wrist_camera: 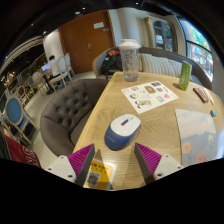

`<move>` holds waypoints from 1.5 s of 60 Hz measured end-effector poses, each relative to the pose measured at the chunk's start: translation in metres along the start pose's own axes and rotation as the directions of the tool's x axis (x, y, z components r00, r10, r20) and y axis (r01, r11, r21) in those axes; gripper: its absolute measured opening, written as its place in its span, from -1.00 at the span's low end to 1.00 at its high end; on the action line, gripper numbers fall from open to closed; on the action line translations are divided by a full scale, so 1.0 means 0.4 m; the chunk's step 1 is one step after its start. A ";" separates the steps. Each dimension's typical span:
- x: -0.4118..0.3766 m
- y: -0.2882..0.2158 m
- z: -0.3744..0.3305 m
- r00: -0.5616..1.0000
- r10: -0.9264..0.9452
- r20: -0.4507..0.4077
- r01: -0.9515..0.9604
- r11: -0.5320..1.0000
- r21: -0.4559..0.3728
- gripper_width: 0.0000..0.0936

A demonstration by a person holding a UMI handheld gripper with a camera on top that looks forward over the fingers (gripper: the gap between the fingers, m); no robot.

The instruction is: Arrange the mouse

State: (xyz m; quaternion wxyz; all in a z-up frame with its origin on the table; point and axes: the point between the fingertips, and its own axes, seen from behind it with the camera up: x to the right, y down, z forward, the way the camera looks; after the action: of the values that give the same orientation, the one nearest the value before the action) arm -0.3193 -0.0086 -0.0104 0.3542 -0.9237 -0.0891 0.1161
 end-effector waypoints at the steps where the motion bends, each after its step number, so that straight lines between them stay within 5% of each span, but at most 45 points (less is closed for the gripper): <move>1: -0.003 -0.019 0.010 1.000 -0.003 -0.004 0.003 1.000 0.023 0.77; 21: 0.019 -0.137 0.143 0.994 -0.032 -0.108 0.040 0.997 0.071 0.74; 28: 0.037 -0.160 0.157 0.989 -0.009 -0.149 0.026 0.993 0.112 0.24; 36: 0.043 -0.152 0.162 0.989 0.001 -0.150 0.012 0.996 0.086 0.05; 45: -0.001 -0.157 0.128 1.000 -0.019 -0.009 0.019 1.000 0.002 -0.16; 52: 0.019 -0.301 -0.040 0.995 -0.078 0.066 0.069 0.990 0.127 -0.17; 62: 0.398 -0.515 -0.293 0.998 0.016 -0.060 0.006 0.939 0.345 -0.17; 71: 0.741 -0.342 -0.250 0.963 0.037 -0.267 0.030 0.970 0.242 -0.17; 87: 0.774 -0.068 -0.085 0.970 0.128 -0.205 -0.115 0.991 0.073 -0.05; 90: 0.775 -0.083 -0.084 0.969 0.147 -0.198 -0.127 0.986 0.109 0.03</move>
State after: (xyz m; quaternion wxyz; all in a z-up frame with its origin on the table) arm -0.0161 0.0707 -0.0106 0.3964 -0.9166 0.0176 0.0483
